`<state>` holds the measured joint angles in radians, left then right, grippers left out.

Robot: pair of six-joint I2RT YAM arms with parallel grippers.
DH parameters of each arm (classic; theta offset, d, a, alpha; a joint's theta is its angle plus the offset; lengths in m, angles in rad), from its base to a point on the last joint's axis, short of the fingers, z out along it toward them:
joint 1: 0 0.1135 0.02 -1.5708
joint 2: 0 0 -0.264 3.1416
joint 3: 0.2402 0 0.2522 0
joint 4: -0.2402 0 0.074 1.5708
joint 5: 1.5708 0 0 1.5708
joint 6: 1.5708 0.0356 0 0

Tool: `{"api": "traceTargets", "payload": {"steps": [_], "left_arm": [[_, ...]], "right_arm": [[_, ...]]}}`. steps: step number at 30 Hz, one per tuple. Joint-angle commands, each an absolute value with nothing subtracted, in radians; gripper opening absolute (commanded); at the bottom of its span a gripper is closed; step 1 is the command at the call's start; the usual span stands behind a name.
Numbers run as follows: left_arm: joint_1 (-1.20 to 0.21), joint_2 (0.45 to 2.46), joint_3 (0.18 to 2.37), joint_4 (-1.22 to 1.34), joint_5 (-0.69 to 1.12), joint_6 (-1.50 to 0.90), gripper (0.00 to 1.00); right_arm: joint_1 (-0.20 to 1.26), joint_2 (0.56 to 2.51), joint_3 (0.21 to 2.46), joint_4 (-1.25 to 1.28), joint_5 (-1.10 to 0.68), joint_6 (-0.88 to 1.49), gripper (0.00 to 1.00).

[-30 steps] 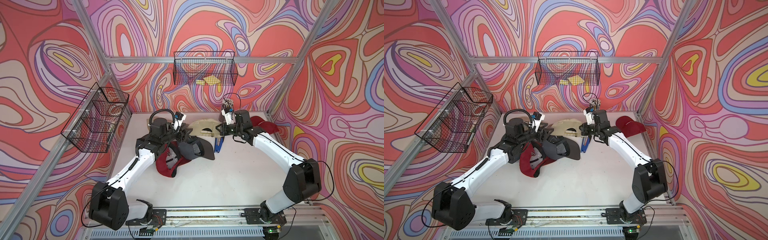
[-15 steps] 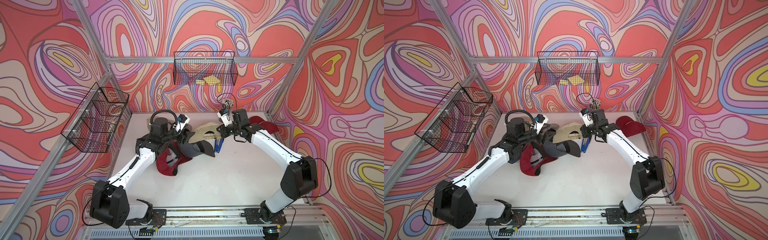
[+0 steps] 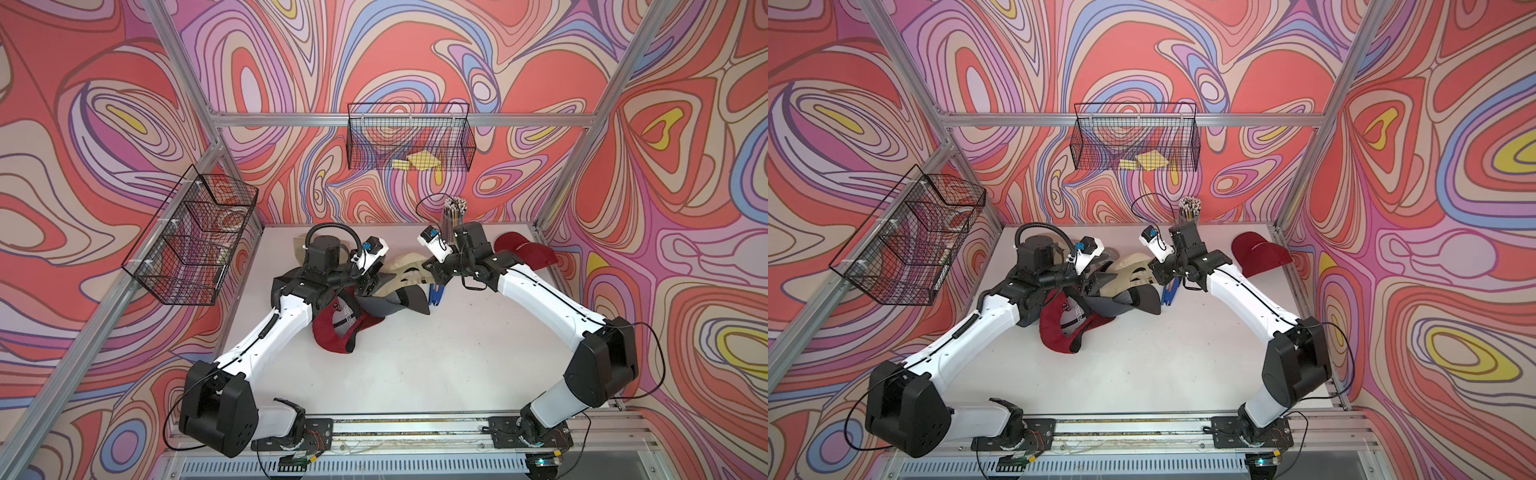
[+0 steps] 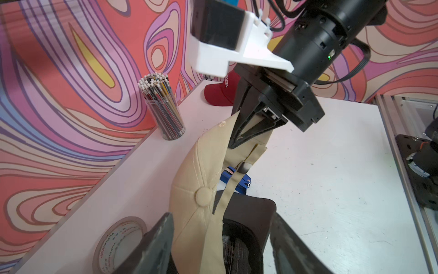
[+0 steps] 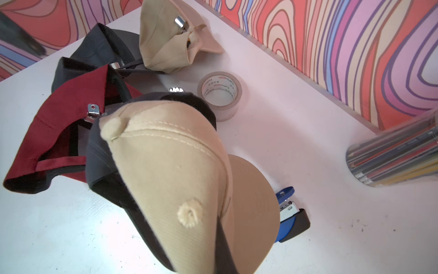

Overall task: Open the adjustable buckle of the baseball cap
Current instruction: Open the adjustable buckle on the baseball cap.

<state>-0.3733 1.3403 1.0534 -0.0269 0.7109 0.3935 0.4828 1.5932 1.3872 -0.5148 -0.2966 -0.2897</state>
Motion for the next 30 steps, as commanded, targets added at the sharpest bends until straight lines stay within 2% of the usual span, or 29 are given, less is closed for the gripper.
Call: {"api": "traceTargets", "payload": {"steps": [1, 7, 17, 23, 26, 28, 30], "left_arm": [[-0.392, 1.336, 1.085, -0.091, 0.713, 0.496, 0.66], [-0.422, 1.338, 1.074, -0.084, 0.625, 0.526, 0.68], [-0.422, 1.378, 1.103, -0.113, 0.528, 0.526, 0.64], [-0.422, 1.399, 1.110, -0.105, 0.578, 0.507, 0.57], [-0.422, 1.414, 1.119, -0.109, 0.603, 0.493, 0.39], [-0.422, 1.417, 1.124, -0.107, 0.611, 0.479, 0.17], [-0.422, 1.415, 1.124, -0.098, 0.617, 0.463, 0.04]], "right_arm": [[0.515, 1.565, 1.391, -0.535, -0.316, -0.338, 0.00], [0.557, 1.564, 1.412, -0.558, -0.331, -0.334, 0.00], [0.574, 1.543, 1.418, -0.556, -0.426, -0.306, 0.00], [0.574, 1.520, 1.407, -0.523, -0.468, -0.290, 0.00], [0.574, 1.507, 1.392, -0.499, -0.481, -0.283, 0.00], [0.574, 1.497, 1.380, -0.475, -0.479, -0.272, 0.00], [0.574, 1.494, 1.377, -0.467, -0.464, -0.258, 0.00]]}}
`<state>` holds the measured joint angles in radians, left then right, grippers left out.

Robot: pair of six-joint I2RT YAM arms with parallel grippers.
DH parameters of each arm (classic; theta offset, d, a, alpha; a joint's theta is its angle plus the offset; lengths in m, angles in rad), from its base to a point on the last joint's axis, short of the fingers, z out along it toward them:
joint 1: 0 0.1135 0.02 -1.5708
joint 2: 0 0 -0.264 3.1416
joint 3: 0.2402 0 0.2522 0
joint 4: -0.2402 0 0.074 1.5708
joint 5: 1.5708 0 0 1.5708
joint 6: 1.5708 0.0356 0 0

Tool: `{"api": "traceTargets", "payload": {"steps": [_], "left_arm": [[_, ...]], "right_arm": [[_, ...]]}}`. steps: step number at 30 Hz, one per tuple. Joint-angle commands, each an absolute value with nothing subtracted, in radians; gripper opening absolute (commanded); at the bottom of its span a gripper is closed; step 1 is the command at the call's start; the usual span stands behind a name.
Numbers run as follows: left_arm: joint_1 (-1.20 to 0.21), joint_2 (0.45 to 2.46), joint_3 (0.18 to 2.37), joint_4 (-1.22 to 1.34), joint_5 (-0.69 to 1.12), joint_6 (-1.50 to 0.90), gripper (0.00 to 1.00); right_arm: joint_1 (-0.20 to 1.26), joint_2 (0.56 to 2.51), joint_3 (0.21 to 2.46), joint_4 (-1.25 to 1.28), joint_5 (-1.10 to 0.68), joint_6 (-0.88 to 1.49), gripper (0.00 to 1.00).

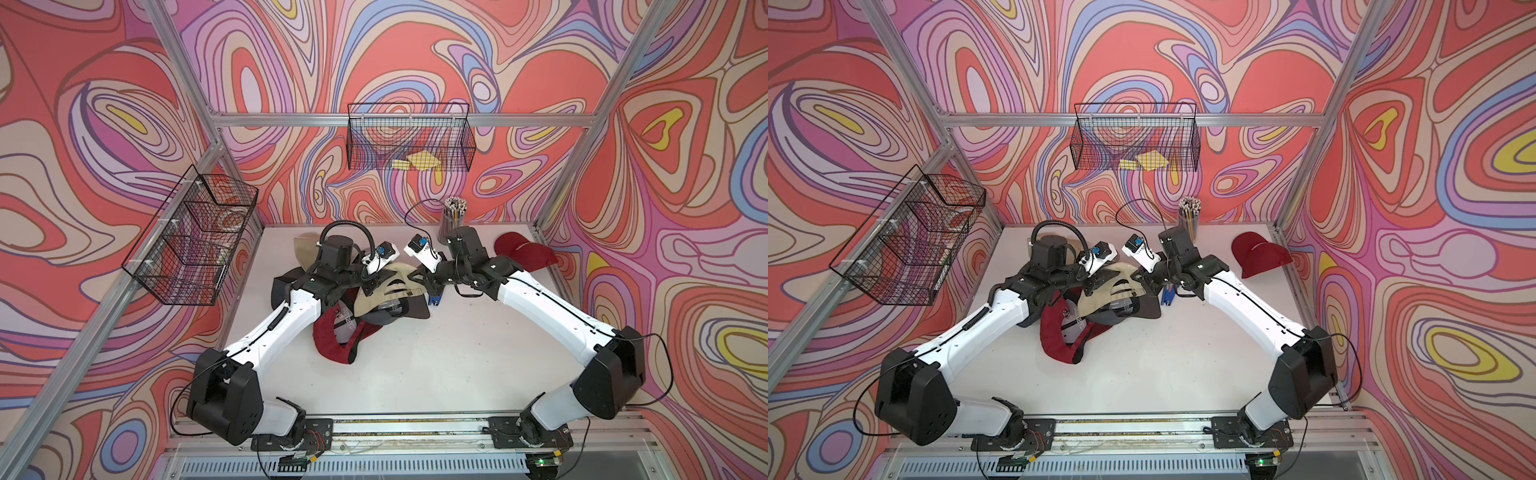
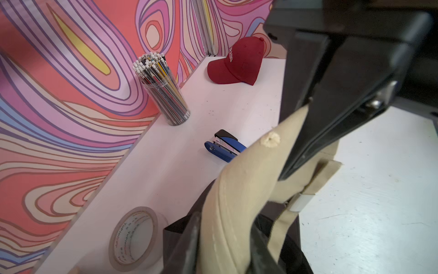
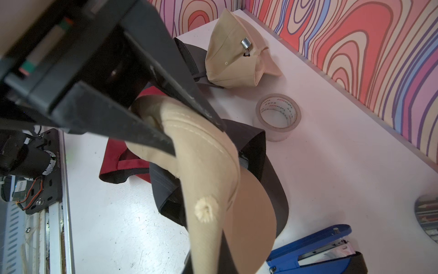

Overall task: Open the adjustable buckle of the baseball cap
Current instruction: Open the adjustable buckle on the baseball cap.

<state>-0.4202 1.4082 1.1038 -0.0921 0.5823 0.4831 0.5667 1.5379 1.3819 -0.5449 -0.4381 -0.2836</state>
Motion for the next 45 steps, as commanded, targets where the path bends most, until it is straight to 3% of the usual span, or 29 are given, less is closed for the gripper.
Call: {"api": "traceTargets", "payload": {"steps": [1, 2, 4, 6, 8, 12, 22, 27, 41, 45], "left_arm": [[-0.422, 1.413, 1.124, -0.091, 0.620, 0.450, 0.00], [-0.422, 1.413, 1.125, -0.085, 0.616, 0.431, 0.00], [-0.421, 1.417, 1.130, -0.066, 0.600, 0.366, 0.00], [-0.417, 1.422, 1.134, -0.046, 0.571, 0.285, 0.00], [-0.409, 1.422, 1.130, -0.013, 0.554, 0.190, 0.00], [-0.384, 1.403, 1.091, 0.087, 0.534, 0.011, 0.00], [-0.355, 1.342, 0.958, 0.292, 0.477, -0.197, 0.00], [-0.352, 1.326, 0.926, 0.333, 0.453, -0.223, 0.00], [-0.341, 1.305, 0.860, 0.437, 0.428, -0.310, 0.00], [-0.340, 1.299, 0.858, 0.434, 0.422, -0.304, 0.00]], "right_arm": [[0.574, 1.491, 1.376, -0.461, -0.448, -0.243, 0.10], [0.574, 1.490, 1.377, -0.455, -0.432, -0.227, 0.23], [0.574, 1.483, 1.379, -0.431, -0.393, -0.161, 0.57], [0.574, 1.472, 1.388, -0.417, -0.364, -0.098, 0.73], [0.574, 1.462, 1.401, -0.416, -0.342, -0.036, 0.79], [0.574, 1.439, 1.423, -0.435, -0.258, 0.091, 0.79], [0.573, 1.369, 1.361, -0.439, -0.117, 0.310, 0.55], [0.574, 1.386, 1.325, -0.403, -0.140, 0.411, 0.46], [0.574, 1.452, 1.257, -0.249, -0.174, 0.542, 0.40], [0.578, 1.474, 1.261, -0.226, -0.199, 0.548, 0.52]]}}
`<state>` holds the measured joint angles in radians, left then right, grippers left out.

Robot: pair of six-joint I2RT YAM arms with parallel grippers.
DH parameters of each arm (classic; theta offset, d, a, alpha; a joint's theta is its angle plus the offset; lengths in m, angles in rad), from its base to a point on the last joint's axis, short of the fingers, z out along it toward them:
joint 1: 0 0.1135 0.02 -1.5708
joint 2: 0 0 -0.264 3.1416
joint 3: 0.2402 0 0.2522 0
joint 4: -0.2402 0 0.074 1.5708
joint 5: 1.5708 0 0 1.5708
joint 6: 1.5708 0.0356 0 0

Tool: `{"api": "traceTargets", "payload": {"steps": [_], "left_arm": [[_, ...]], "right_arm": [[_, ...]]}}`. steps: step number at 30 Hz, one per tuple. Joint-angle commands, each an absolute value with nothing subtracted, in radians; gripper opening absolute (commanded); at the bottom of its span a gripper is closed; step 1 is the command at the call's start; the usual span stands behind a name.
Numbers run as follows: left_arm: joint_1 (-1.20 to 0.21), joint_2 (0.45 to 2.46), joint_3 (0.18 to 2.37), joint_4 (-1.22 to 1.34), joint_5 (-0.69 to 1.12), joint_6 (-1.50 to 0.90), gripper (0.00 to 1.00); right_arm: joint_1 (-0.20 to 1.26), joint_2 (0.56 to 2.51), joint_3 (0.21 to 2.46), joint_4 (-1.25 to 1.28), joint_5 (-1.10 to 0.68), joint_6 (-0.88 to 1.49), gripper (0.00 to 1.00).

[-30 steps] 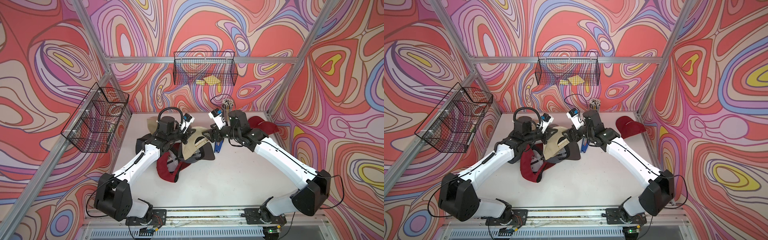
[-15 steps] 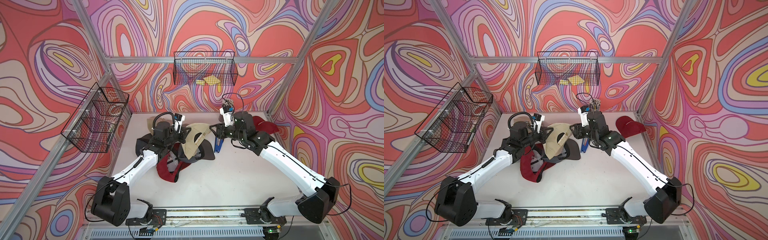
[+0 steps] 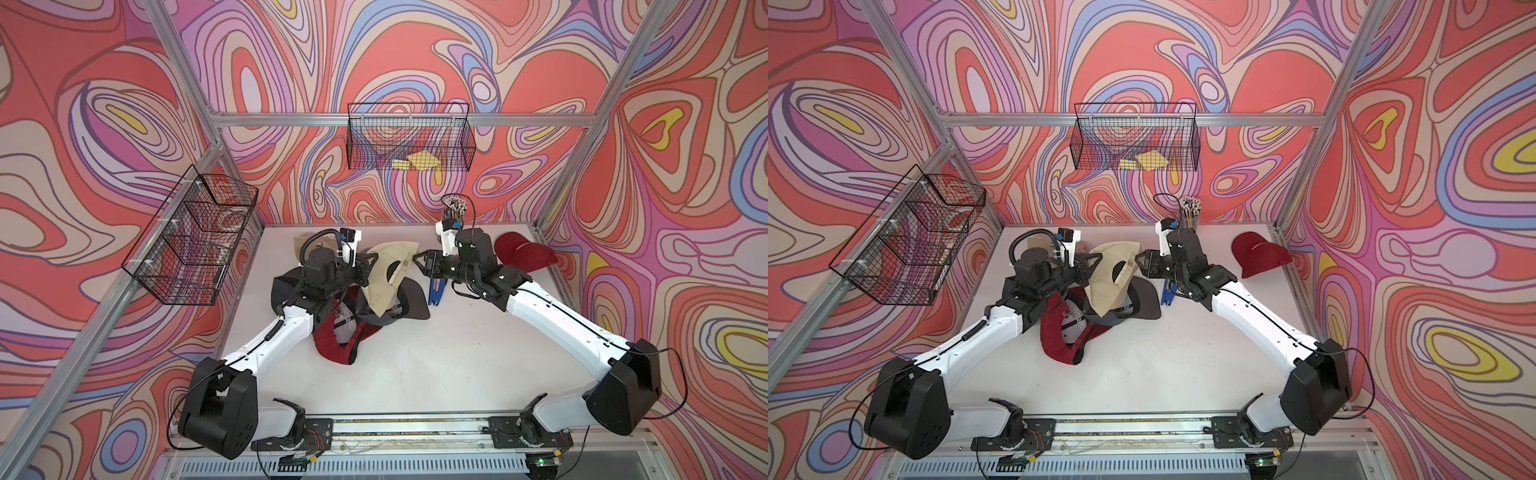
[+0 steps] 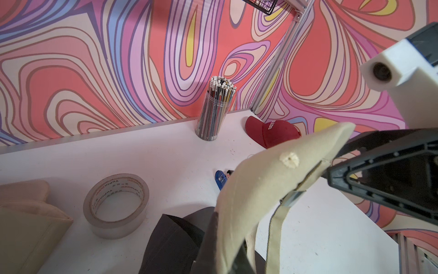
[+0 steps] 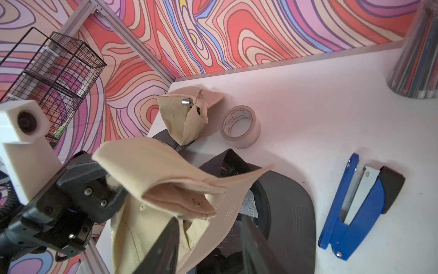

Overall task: Open the adjustable buckle of the baseball cap
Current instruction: Open the adjustable buckle on the baseball cap.

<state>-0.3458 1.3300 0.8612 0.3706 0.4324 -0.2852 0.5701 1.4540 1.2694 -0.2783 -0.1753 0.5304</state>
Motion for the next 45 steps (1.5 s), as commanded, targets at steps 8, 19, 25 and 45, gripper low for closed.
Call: {"api": "traceTargets", "payload": {"steps": [8, 19, 25, 45], "left_arm": [[-0.339, 1.307, 0.854, 0.444, 0.432, -0.314, 0.00], [-0.340, 1.298, 0.838, 0.471, 0.439, -0.322, 0.00], [-0.339, 1.293, 0.836, 0.462, 0.425, -0.312, 0.00], [-0.322, 1.320, 0.846, 0.449, 0.424, -0.332, 0.00]], "right_arm": [[0.591, 1.496, 1.239, -0.154, -0.152, 0.604, 0.52], [0.597, 1.520, 1.206, -0.105, 0.064, 0.666, 0.51], [0.596, 1.505, 1.179, -0.093, 0.088, 0.679, 0.35], [0.599, 1.341, 1.079, -0.142, -0.074, 0.466, 0.28]]}}
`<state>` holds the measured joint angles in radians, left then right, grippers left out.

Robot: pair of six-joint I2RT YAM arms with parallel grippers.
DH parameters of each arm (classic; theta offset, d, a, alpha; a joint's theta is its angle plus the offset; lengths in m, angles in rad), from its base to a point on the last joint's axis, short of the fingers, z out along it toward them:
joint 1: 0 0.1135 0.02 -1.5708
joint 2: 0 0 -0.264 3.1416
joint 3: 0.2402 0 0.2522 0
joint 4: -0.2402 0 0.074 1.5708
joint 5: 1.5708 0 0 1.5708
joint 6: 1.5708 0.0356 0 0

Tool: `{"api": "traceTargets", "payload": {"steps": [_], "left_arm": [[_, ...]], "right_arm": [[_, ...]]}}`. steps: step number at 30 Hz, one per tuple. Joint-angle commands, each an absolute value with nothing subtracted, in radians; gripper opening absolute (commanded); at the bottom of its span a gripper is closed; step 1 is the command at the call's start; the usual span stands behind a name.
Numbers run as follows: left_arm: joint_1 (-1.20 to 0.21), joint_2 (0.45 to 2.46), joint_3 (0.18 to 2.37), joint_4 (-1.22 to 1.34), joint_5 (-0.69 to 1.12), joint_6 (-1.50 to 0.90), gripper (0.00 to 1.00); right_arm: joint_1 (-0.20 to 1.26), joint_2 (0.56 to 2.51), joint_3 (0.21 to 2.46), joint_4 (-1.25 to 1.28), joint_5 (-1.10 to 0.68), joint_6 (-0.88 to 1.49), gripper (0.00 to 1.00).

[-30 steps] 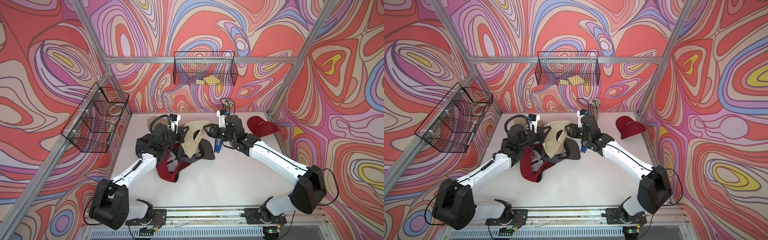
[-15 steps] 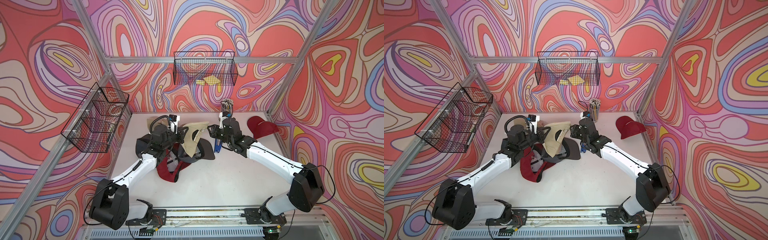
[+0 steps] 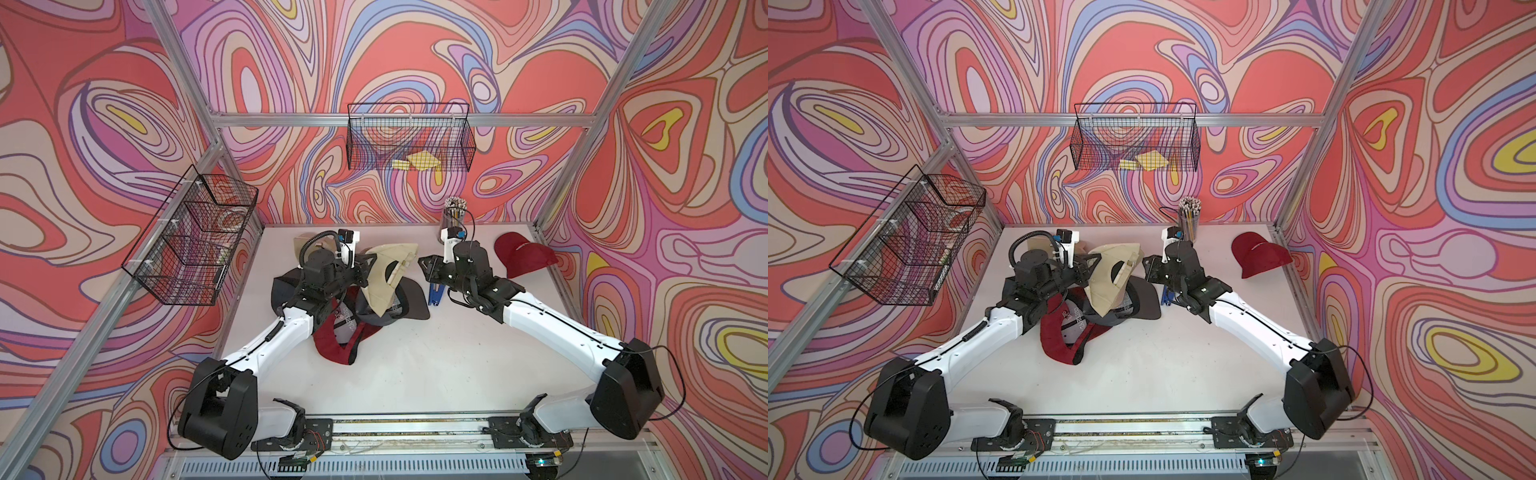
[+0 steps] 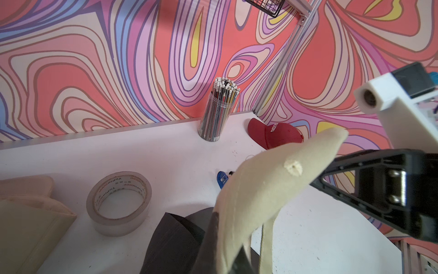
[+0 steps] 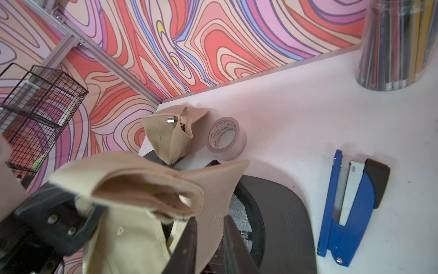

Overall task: Open the adjustable buckle of the baseball cap
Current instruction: Open the adjustable buckle on the baseball cap.

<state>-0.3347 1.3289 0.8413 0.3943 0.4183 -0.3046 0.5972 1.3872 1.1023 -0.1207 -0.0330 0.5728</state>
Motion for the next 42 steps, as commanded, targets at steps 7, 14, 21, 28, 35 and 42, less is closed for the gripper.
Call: {"api": "traceTargets", "payload": {"steps": [7, 14, 21, 28, 35, 42], "left_arm": [[-0.316, 1.330, 0.873, 0.401, 0.445, -0.308, 0.00], [-0.315, 1.361, 0.922, 0.344, 0.506, -0.272, 0.00], [-0.315, 1.373, 0.928, 0.342, 0.530, -0.266, 0.00], [-0.316, 1.368, 0.930, 0.343, 0.549, -0.260, 0.00], [-0.316, 1.371, 0.941, 0.329, 0.561, -0.238, 0.02], [-0.316, 1.383, 0.995, 0.251, 0.612, -0.106, 0.46]], "right_arm": [[0.596, 1.302, 1.120, -0.187, -0.118, 0.200, 0.54], [0.593, 1.356, 1.220, -0.213, -0.132, 0.026, 0.52], [0.591, 1.435, 1.301, -0.251, -0.171, -0.038, 0.50], [0.587, 1.498, 1.369, -0.306, -0.165, -0.092, 0.35], [0.581, 1.509, 1.383, -0.326, -0.213, -0.147, 0.01], [0.574, 1.508, 1.416, -0.340, -0.188, -0.204, 0.00]]}}
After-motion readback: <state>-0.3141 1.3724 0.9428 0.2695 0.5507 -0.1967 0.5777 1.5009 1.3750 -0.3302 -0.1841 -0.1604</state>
